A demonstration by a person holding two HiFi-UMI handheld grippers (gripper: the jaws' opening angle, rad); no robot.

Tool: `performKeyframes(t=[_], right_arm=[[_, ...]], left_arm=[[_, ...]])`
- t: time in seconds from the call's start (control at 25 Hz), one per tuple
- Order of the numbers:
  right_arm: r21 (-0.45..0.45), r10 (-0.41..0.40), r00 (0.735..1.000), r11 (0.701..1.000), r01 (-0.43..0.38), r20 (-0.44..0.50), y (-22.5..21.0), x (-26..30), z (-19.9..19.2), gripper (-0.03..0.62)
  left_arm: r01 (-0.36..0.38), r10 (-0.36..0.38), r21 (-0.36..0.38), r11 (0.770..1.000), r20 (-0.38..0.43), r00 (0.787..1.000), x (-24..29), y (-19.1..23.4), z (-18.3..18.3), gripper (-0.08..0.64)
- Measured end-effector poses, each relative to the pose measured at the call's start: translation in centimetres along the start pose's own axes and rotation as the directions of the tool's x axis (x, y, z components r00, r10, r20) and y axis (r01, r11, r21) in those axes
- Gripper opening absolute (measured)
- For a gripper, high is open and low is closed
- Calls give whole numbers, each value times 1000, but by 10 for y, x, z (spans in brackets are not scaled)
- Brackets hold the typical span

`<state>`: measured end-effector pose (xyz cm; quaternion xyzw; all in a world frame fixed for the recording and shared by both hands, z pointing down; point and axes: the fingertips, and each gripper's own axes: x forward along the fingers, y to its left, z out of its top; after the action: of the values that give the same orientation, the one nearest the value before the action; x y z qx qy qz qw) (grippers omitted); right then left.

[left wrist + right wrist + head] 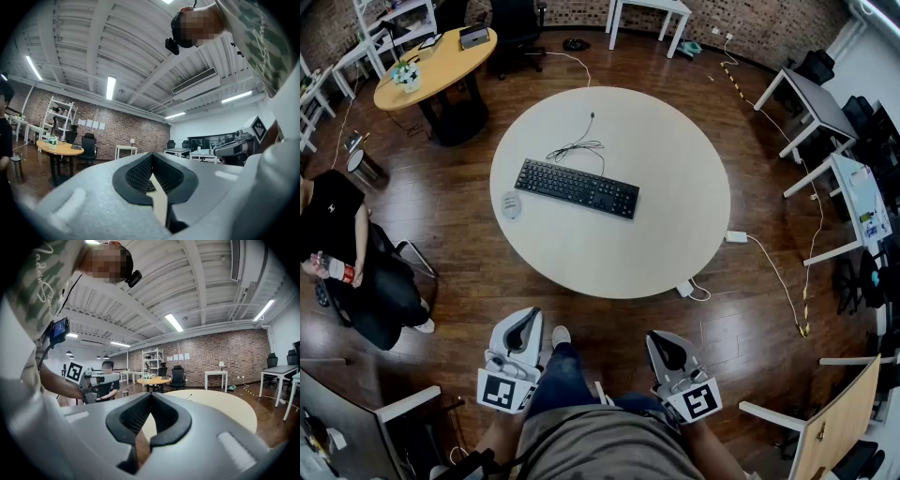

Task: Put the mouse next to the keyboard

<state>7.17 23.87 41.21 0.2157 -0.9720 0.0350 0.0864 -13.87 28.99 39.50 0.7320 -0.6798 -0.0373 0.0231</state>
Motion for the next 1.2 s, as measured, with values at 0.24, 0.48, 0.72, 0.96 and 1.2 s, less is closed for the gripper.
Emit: performKeyframes(t=[0.24, 0.48, 0.72, 0.96, 1.2], right_arm=[[6, 21, 1000, 1000, -21, 11, -30, 73, 27, 5], [60, 27, 998, 998, -31, 65, -71, 106, 44, 5], [83, 148, 985, 984, -155, 92, -96, 140, 54, 5], [96, 272, 961, 956, -277, 58, -92, 162, 47, 5], [20, 198, 976, 979, -201, 89, -101, 195, 67, 5]], left_arm=[[-5, 5, 13, 1000, -14, 1000, 54, 51, 2, 2], [-53, 46, -121, 991, -57, 997, 98, 55, -2, 2], [-124, 118, -70, 990, -80, 990, 141, 56, -12, 3], [-244, 236, -50, 968, -128, 963, 152, 94, -35, 3], [-248, 234, -57, 967, -185, 954, 157, 134, -54, 3]])
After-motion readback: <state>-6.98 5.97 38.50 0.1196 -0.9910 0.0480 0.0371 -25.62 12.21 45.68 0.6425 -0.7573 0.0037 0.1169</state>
